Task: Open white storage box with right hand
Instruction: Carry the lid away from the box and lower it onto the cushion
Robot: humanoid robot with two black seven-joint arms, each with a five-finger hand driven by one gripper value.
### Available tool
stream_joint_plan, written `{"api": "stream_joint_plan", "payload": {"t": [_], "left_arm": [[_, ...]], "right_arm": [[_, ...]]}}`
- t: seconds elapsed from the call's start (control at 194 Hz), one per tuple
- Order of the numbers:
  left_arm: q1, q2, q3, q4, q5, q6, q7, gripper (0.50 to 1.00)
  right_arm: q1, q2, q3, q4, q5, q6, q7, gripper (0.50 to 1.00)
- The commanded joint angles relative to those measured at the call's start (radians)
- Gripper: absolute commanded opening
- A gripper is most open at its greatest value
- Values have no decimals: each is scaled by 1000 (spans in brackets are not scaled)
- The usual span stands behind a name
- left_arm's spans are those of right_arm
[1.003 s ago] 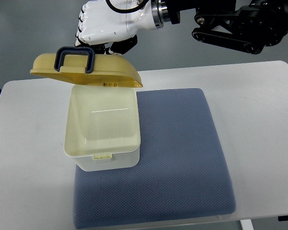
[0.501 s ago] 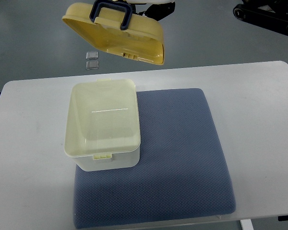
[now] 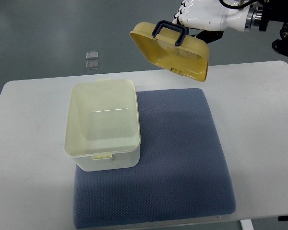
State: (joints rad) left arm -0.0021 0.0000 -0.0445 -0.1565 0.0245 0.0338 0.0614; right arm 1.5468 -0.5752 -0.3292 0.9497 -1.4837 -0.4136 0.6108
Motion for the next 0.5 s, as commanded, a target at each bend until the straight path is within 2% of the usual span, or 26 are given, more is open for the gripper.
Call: {"api": "stream_joint_plan", "payload": {"t": [0.0,0.31,0.496], "left_arm": [[1,0,0,0,0,0,0,1000],[1,0,0,0,0,0,0,1000],[-1,0,0,0,0,0,0,1000]], "right_arm": [[-39,-3,1,0,-21,-34,0,500],[-111,20,4,-8,-73,-142,0,500],[-174,29,35,-8,-135,-180,0,500]]}}
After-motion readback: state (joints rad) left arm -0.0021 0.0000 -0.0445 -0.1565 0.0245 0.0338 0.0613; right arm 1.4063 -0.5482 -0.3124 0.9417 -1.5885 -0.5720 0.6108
